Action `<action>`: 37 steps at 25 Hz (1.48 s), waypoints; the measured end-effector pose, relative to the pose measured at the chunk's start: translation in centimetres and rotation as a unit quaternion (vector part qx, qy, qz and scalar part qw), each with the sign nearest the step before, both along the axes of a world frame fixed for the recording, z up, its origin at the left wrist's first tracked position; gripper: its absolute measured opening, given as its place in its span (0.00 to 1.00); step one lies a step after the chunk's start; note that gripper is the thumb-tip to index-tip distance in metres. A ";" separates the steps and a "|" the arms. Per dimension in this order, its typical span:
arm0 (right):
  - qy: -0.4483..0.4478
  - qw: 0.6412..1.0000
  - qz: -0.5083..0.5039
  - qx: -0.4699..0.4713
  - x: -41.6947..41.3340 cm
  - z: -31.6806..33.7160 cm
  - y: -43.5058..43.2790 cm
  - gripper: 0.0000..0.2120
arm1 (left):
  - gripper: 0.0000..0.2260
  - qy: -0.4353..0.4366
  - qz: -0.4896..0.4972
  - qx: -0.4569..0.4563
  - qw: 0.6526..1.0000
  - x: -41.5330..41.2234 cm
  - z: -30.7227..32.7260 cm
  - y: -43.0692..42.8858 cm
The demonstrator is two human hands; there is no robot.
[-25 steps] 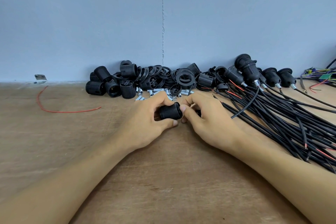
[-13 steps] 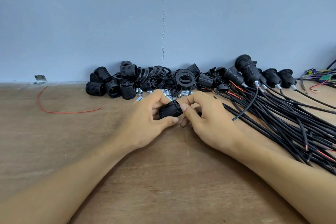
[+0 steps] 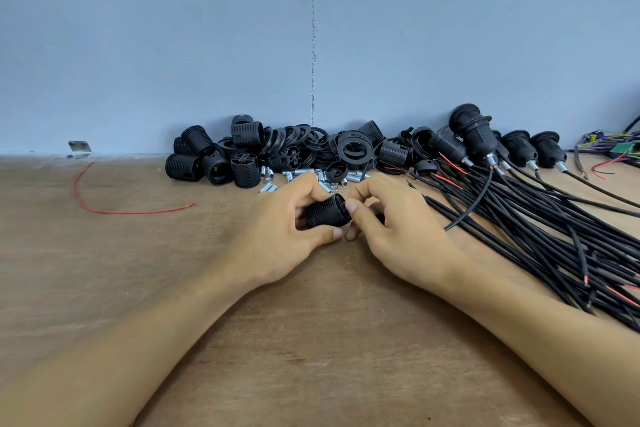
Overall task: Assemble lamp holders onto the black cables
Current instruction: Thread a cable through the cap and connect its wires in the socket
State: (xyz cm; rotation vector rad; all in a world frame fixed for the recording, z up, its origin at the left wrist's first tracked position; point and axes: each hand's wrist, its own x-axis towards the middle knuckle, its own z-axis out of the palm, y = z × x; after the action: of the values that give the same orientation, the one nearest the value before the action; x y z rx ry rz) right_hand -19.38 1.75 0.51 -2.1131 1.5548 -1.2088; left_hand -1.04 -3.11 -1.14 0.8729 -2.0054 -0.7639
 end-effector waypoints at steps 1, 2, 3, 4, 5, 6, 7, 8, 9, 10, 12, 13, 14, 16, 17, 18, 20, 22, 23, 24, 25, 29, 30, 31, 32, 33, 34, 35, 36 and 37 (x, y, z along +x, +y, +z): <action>0.002 1.000 0.002 -0.002 0.0 0.0 0.0 0.04 | 0.16 0.001 0.000 0.002 1.000 0.0 0.0 0.0; 0.002 1.000 0.004 -0.002 0.0 0.0 0.0 0.04 | 0.16 0.002 0.002 0.002 1.000 0.0 0.0 0.0; 0.001 1.000 0.005 -0.001 0.0 0.0 0.0 0.05 | 0.16 0.003 0.002 0.002 1.000 0.0 0.0 -0.1; -0.002 1.000 0.006 0.003 0.0 0.0 0.0 0.05 | 0.16 0.006 0.001 0.007 1.000 0.1 0.0 -0.1; -0.011 1.000 0.008 0.010 -0.1 0.0 0.1 0.05 | 0.16 0.010 -0.004 0.016 1.000 0.2 0.0 -0.2; -0.027 0.999 0.012 0.018 -0.1 0.0 0.1 0.05 | 0.17 0.015 -0.012 0.027 0.999 0.2 0.0 -0.3; -0.049 0.998 0.017 0.028 -0.2 0.0 0.1 0.05 | 0.17 0.019 -0.020 0.039 0.999 0.3 0.0 -0.4; -0.071 0.996 0.022 0.039 -0.2 0.1 0.1 0.05 | 0.17 0.021 -0.025 0.049 0.998 0.4 0.0 -0.5; -0.086 0.995 0.024 0.047 -0.3 0.1 0.1 0.05 | 0.18 0.020 -0.028 0.056 0.998 0.5 -0.1 -0.6; -0.091 0.994 0.025 0.050 -0.3 0.2 0.1 0.05 | 0.18 0.018 -0.030 0.059 0.998 0.6 -0.1 -0.7; -0.090 0.994 0.025 0.051 -0.3 0.2 0.2 0.05 | 0.18 0.015 -0.038 0.058 0.997 0.6 -0.2 -0.7; -0.088 0.995 0.026 0.049 -0.3 0.2 0.2 0.05 | 0.19 0.014 -0.043 0.058 0.997 0.6 -0.2 -0.8; -0.086 0.995 0.028 0.047 -0.3 0.2 0.2 0.05 | 0.21 0.014 -0.048 0.059 0.997 0.6 -0.2 -0.8; -0.075 0.996 0.037 0.042 -0.2 0.1 0.2 0.04 | 0.25 0.014 -0.057 0.066 0.996 0.6 -0.2 -0.8; -0.060 0.997 0.041 0.034 -0.1 0.0 0.3 0.03 | 0.26 0.013 -0.059 0.070 0.996 0.7 -0.2 -0.9; -0.039 0.998 0.044 0.021 -0.1 0.0 0.3 0.03 | 0.26 0.011 -0.061 0.071 0.996 0.7 -0.2 -1.0; -0.006 0.999 0.041 -0.005 0.0 0.0 0.3 0.03 | 0.23 0.010 -0.067 0.073 0.995 0.6 -0.4 -1.1; 0.004 0.999 0.035 -0.014 0.0 0.1 0.3 0.04 | 0.21 0.010 -0.066 0.069 0.995 0.6 -0.5 -1.1; 0.006 0.999 0.034 -0.016 0.0 0.1 0.3 0.04 | 0.21 0.010 -0.063 0.063 0.996 0.5 -0.5 -1.1; 0.007 0.999 0.032 -0.017 0.0 0.1 0.3 0.04 | 0.21 0.007 -0.057 0.053 0.997 0.5 -0.5 -1.0; 0.008 0.999 0.032 -0.018 0.0 0.0 0.3 0.04 | 0.20 0.003 -0.051 0.040 0.998 0.5 -0.5 -1.0; 0.006 0.999 0.028 -0.013 0.0 0.0 0.2 0.05 | 0.20 0.005 -0.023 0.013 1.000 0.4 -0.6 -1.0; 0.003 1.000 0.028 -0.010 0.0 0.0 0.2 0.05 | 0.20 0.004 -0.018 0.009 1.000 0.4 -0.6 -1.0; 0.002 1.000 0.027 -0.008 0.0 0.0 0.2 0.05 | 0.20 0.002 -0.014 0.002 1.000 0.4 -0.6 -0.9; 0.002 1.000 0.026 -0.008 0.0 0.0 0.2 0.06 | 0.20 0.000 -0.008 -0.007 1.000 0.3 -0.6 -0.9; 0.004 1.000 0.024 -0.010 0.0 0.0 0.2 0.06 | 0.20 -0.002 -0.001 -0.020 1.000 0.3 -0.6 -0.9; 0.004 1.000 0.022 -0.014 0.0 0.0 0.2 0.06 | 0.20 -0.006 0.008 -0.033 0.999 0.3 -0.6 -0.9; 0.005 1.000 0.020 -0.017 0.0 0.0 0.2 0.06 | 0.20 -0.010 0.015 -0.043 0.999 0.3 -0.6 -0.9; 0.005 1.000 0.018 -0.019 0.0 0.0 0.3 0.06 | 0.19 -0.013 0.020 -0.045 0.999 0.3 -0.7 -0.9; 0.008 1.000 0.016 -0.021 0.1 0.0 0.3 0.06 | 0.19 -0.013 0.022 -0.041 0.999 0.3 -0.7 -0.9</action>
State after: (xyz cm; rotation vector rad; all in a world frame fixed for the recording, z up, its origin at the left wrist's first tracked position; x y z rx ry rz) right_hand -19.32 2.01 0.51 -2.1705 1.5082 -1.2287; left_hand -0.75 -4.01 -1.83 0.8808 -2.0198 -0.6450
